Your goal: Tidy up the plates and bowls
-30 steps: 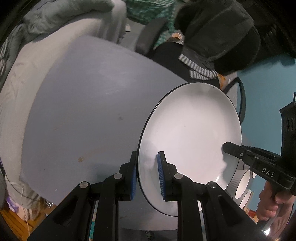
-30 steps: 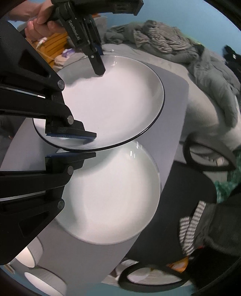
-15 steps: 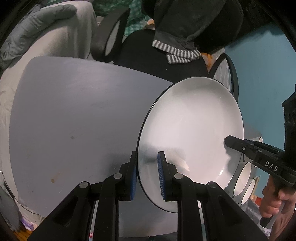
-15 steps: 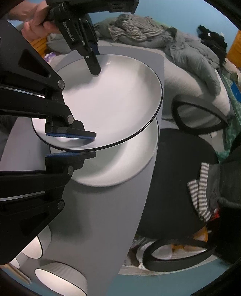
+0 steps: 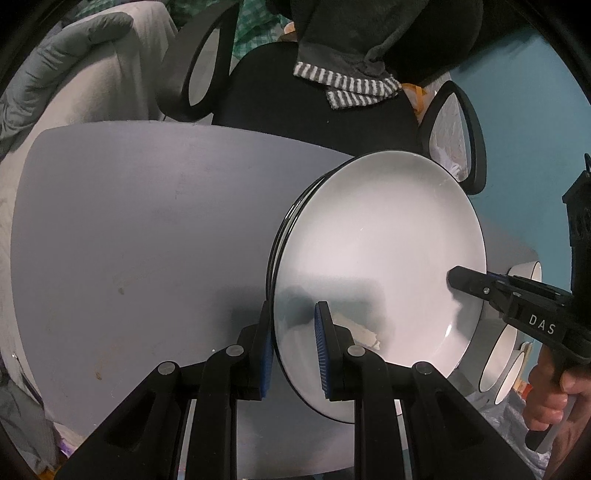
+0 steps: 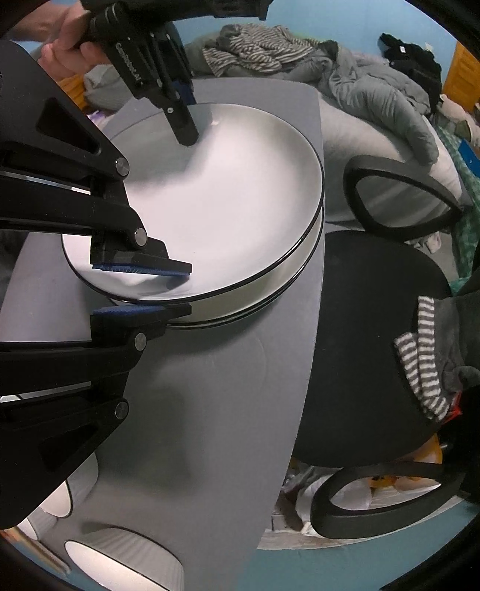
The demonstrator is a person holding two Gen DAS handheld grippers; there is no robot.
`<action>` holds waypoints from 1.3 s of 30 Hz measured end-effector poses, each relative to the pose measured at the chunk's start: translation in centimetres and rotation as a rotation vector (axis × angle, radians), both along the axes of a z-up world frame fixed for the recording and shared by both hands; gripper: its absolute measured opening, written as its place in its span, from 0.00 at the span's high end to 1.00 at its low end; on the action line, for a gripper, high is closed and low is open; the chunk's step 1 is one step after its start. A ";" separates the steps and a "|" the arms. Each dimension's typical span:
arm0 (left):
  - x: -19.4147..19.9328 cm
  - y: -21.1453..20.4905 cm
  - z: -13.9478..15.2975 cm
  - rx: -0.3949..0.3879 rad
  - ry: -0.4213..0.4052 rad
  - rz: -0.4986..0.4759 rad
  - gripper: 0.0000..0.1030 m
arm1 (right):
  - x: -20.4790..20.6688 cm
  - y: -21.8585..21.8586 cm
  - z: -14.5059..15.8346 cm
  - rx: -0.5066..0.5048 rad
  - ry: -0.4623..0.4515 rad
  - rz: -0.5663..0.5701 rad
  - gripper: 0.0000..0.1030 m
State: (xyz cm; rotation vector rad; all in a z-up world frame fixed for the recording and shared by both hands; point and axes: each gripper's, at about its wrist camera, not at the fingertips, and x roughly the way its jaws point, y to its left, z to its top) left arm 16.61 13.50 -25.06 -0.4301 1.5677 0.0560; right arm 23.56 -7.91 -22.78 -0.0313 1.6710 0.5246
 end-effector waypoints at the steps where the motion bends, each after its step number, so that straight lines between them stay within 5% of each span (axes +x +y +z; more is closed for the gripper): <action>1: 0.2 -0.1 0.0 0.009 0.009 -0.009 0.81 | 0.1 0.0 0.0 0.000 0.004 -0.002 0.86; 12: 1.5 -0.5 -1.0 0.057 0.082 -0.058 0.80 | 0.3 -0.3 -1.2 -0.029 0.098 -0.047 0.84; 20: 2.1 -0.6 -0.1 0.063 0.056 -0.072 0.80 | 0.5 -0.6 -0.3 -0.043 0.118 -0.061 0.83; 33: 0.9 -0.3 0.7 0.041 0.043 -0.049 0.79 | 0.3 1.3 0.0 -0.128 0.146 -0.023 0.59; 35: 0.2 0.0 0.9 0.037 0.041 -0.034 0.78 | 0.3 1.7 0.4 -0.176 0.115 -0.002 0.49; 39: -0.9 0.3 1.2 0.031 0.038 -0.016 0.78 | 0.2 2.4 1.0 -0.218 0.083 0.029 0.49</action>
